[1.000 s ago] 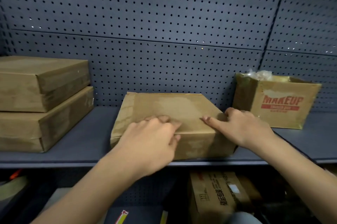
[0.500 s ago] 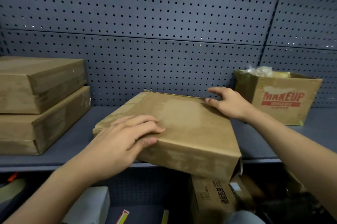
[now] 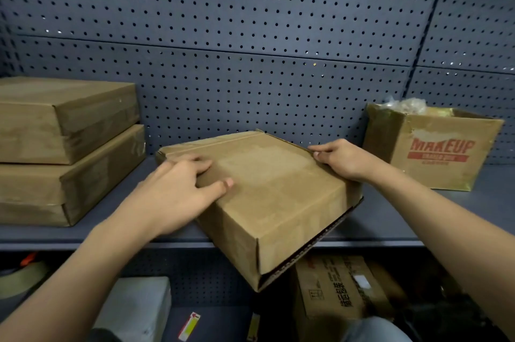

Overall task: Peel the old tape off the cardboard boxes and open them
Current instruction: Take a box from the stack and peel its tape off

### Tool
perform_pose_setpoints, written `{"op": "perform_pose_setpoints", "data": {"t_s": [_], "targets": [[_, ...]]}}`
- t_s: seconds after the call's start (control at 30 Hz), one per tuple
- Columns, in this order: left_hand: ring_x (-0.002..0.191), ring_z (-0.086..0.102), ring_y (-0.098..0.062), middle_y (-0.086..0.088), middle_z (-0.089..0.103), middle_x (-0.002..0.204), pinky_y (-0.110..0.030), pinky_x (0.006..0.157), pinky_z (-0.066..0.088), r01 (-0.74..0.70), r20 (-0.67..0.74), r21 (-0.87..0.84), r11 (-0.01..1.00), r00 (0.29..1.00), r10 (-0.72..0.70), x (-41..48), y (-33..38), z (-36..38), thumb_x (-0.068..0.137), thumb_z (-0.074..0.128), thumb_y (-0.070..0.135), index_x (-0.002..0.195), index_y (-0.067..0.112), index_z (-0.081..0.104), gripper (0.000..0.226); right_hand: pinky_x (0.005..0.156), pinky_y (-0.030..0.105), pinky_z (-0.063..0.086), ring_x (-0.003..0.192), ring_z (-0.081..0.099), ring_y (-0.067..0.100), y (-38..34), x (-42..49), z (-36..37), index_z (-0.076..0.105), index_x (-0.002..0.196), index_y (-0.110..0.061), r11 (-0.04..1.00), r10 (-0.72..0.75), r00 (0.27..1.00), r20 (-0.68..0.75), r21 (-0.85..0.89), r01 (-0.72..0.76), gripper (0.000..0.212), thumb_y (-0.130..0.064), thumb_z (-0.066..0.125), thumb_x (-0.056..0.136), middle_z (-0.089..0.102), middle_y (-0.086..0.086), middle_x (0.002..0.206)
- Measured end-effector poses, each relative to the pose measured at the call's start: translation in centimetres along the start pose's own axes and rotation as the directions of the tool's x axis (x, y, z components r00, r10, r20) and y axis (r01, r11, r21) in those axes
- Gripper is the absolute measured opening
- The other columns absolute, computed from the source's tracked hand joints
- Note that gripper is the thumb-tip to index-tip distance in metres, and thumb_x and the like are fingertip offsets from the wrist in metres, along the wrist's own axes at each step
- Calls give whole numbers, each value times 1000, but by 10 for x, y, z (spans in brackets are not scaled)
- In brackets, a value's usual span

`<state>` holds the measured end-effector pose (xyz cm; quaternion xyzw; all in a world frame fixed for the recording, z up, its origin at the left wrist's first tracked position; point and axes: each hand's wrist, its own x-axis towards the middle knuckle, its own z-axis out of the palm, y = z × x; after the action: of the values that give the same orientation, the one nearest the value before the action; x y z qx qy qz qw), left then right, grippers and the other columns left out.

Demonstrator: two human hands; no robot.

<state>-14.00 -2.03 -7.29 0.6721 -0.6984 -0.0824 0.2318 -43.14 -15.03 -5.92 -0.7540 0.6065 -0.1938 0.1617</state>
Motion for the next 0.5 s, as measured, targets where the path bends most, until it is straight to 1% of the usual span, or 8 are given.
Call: {"op": "perform_pose_setpoints", "data": {"t_s": [0.07, 0.13, 0.23, 0.27, 0.33, 0.4, 0.43, 0.5], "targets": [[152, 10, -20, 9, 19, 163, -48, 123, 13, 0, 16, -83, 997, 1000, 1, 9, -3, 4, 87, 46, 69, 153, 33, 34, 76, 114, 35, 35, 130, 52, 24, -2, -3, 3, 56, 139, -19, 1000, 2, 1000, -10, -25, -2, 36, -26, 45, 106, 57, 1, 142], [152, 2, -20, 10, 20, 163, -46, 123, 5, -13, 4, -206, 979, 1000, 14, 16, -10, 7, 92, 55, 55, 151, 35, 37, 64, 117, 34, 31, 135, 47, 23, -4, -6, 5, 55, 141, -20, 999, 4, 1000, -17, -35, -5, 37, -26, 44, 106, 52, 2, 147], [151, -9, -17, 10, 18, 163, -49, 121, -5, -14, 53, -358, 933, 998, 35, 23, -20, 6, 83, 56, 57, 146, 37, 43, 67, 112, 30, 32, 139, 43, 25, -8, -18, 7, 48, 146, -27, 999, 4, 999, -53, -40, -6, 40, -27, 40, 106, 47, 1, 151], [151, -11, -18, 7, 14, 164, -50, 121, -6, -7, 71, -365, 931, 997, 35, 26, -22, 5, 86, 58, 56, 146, 38, 43, 64, 111, 29, 33, 139, 42, 26, -9, -24, 7, 47, 147, -30, 999, -16, 997, -71, -45, 13, 41, -28, 40, 106, 48, 0, 151], [150, -13, -24, 2, 5, 165, -50, 120, -7, 17, 109, -303, 953, 994, 17, 33, -25, 1, 96, 56, 47, 148, 38, 38, 56, 106, 29, 36, 134, 48, 24, -11, -38, 8, 52, 142, -33, 998, -59, 993, -97, -37, 56, 39, -34, 43, 105, 56, -2, 142], [151, -9, -29, -1, 2, 166, -47, 120, -5, 10, 97, -206, 979, 995, 11, 40, -27, -4, 97, 54, 41, 150, 35, 37, 56, 102, 27, 36, 130, 49, 19, -12, -51, 11, 62, 133, -31, 992, -128, 984, -126, -3, 129, 36, -41, 46, 102, 60, -6, 135], [152, -3, -30, -3, 6, 166, -45, 122, -2, -4, 78, -168, 986, 997, 17, 43, -25, -6, 98, 55, 39, 149, 33, 41, 53, 103, 26, 33, 132, 46, 16, -13, -57, 13, 64, 129, -30, 983, -181, 973, -146, -4, 183, 35, -45, 47, 101, 57, -7, 136], [150, 19, -25, -5, 28, 161, -37, 122, 9, -25, 35, -148, 989, 999, 30, 46, -20, -7, 99, 56, 32, 142, 28, 53, 43, 114, 29, 22, 144, 28, 13, -15, -71, 17, 64, 127, -34, 947, -322, 934, -155, -74, 314, 43, -58, 44, 97, 41, -8, 149]]}}
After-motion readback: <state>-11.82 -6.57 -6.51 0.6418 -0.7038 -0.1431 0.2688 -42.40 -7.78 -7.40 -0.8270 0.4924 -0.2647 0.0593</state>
